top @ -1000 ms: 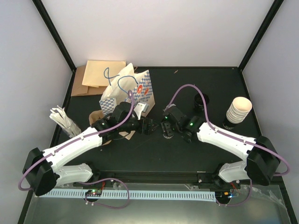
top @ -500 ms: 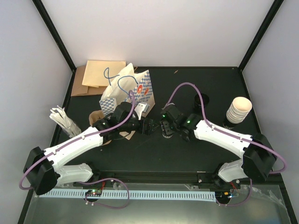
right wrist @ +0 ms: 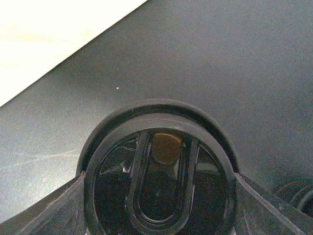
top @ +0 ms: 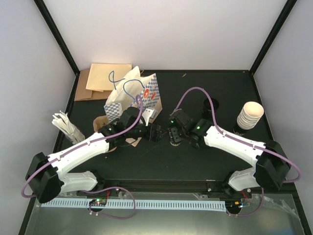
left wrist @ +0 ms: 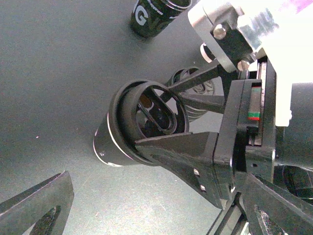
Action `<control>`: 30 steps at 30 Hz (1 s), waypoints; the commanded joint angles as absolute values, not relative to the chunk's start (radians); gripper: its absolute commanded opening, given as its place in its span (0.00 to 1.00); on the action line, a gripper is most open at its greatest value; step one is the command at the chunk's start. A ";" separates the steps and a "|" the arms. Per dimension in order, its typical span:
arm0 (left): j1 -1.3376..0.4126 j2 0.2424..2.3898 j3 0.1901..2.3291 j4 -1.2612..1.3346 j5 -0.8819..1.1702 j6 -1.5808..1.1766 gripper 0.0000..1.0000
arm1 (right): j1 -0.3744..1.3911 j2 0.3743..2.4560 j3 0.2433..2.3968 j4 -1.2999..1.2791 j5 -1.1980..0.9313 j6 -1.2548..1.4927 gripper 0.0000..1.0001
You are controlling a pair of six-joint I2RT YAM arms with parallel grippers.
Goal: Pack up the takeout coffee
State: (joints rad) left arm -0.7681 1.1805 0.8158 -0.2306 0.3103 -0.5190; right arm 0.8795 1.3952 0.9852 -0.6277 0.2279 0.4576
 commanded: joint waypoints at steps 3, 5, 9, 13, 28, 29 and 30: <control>-0.772 1.182 0.853 -0.214 0.324 -0.528 0.97 | 0.897 1.380 0.946 -0.874 0.083 0.479 0.75; -0.772 1.182 0.853 -0.216 0.325 -0.528 0.97 | 0.901 1.356 0.943 -0.880 0.071 0.478 0.75; -0.772 1.182 0.842 -0.215 0.330 -0.535 0.96 | 0.933 1.332 0.934 -0.896 0.073 0.485 0.75; -0.772 1.165 0.810 -0.204 0.339 -0.546 0.95 | 0.983 1.330 0.924 -0.887 0.092 0.515 0.75; -0.772 1.109 0.740 -0.207 0.344 -0.545 0.94 | 1.075 1.285 0.925 -0.858 0.166 0.533 0.78; -0.772 1.105 0.740 -0.207 0.342 -0.543 0.93 | 1.074 1.278 0.934 -0.861 0.174 0.533 0.78; -0.772 1.102 0.742 -0.206 0.341 -0.539 0.93 | 1.074 1.269 0.941 -0.864 0.183 0.531 0.78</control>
State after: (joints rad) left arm -0.7681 1.1255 0.7410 -0.2306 0.3229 -0.5365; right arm 1.0622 1.2888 0.9512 -0.7742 0.1883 0.5053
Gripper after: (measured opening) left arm 0.936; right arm 0.781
